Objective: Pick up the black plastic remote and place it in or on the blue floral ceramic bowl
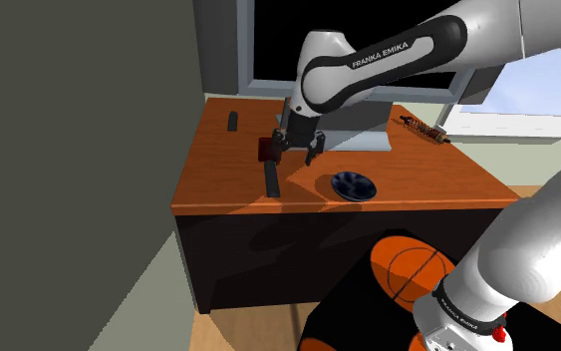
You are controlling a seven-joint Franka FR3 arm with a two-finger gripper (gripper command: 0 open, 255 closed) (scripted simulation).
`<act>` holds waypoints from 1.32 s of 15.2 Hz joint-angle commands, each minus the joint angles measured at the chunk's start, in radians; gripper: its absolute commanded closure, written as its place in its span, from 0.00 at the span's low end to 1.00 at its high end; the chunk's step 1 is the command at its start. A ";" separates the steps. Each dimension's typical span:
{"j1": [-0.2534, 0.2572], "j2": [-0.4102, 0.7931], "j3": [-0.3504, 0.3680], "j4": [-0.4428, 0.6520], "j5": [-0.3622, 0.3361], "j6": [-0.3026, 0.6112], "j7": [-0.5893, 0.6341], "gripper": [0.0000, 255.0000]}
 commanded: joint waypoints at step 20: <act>0.006 0.362 0.000 0.156 -0.097 0.186 0.239 0.00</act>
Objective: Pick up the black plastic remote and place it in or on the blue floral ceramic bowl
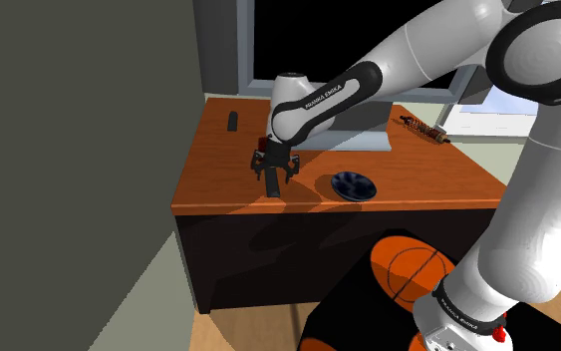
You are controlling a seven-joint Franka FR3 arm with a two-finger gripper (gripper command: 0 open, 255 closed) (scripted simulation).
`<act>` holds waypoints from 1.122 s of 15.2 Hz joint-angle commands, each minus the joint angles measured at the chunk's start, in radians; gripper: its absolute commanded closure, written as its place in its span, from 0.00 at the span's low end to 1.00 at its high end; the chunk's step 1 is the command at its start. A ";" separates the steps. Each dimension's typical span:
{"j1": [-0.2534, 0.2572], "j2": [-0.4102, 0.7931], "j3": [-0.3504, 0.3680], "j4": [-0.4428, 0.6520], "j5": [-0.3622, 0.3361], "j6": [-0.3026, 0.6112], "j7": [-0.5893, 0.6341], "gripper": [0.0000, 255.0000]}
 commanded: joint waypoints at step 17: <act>-0.003 -0.041 0.002 0.020 0.008 -0.060 -0.003 1.00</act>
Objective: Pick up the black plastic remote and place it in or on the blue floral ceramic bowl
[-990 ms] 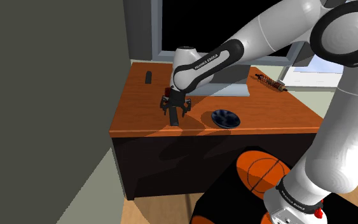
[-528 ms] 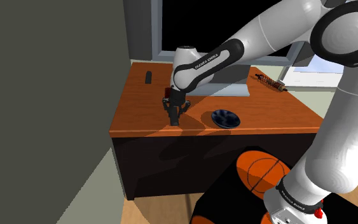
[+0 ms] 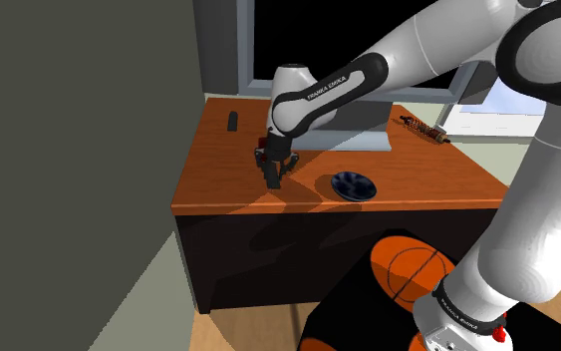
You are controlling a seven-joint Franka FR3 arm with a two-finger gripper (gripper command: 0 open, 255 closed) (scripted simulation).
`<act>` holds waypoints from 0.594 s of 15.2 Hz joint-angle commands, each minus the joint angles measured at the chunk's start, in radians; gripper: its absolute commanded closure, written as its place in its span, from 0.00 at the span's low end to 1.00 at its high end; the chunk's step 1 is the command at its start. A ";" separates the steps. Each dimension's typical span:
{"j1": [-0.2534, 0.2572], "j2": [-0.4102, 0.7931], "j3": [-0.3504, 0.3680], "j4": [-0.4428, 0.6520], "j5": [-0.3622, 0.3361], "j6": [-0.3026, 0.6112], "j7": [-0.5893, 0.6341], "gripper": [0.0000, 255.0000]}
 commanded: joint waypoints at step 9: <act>-0.003 -0.070 0.003 0.054 0.013 -0.123 -0.003 1.00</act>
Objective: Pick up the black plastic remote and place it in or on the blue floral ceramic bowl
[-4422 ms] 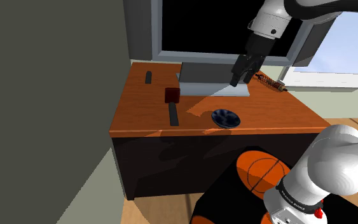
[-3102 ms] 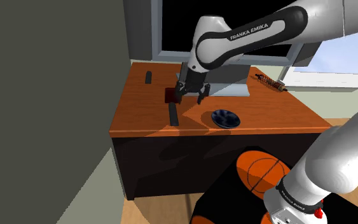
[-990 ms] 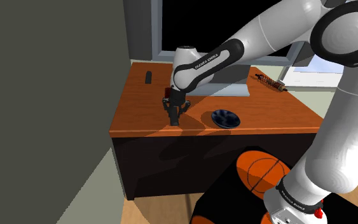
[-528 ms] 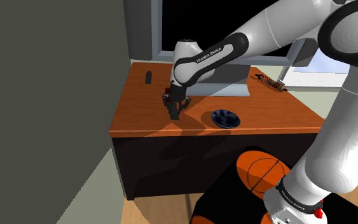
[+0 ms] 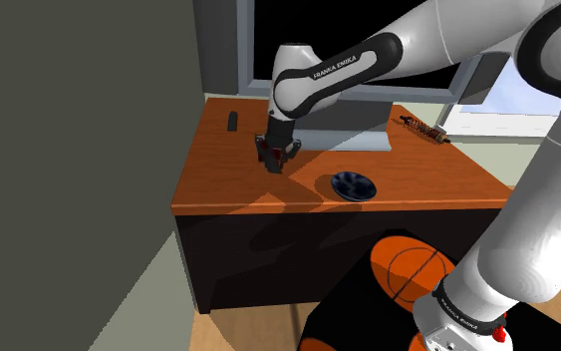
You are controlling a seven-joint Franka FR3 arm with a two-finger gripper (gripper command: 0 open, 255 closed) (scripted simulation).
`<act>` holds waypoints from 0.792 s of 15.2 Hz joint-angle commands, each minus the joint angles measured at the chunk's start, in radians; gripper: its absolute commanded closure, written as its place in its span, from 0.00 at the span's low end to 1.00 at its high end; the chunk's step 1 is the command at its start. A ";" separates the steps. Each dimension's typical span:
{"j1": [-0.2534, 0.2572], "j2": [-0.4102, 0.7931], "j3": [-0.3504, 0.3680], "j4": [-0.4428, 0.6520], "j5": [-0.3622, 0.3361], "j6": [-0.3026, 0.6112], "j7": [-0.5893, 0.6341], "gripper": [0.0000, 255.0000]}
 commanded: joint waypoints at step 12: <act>-0.031 -0.178 -0.024 -0.102 0.041 -0.077 -0.072 1.00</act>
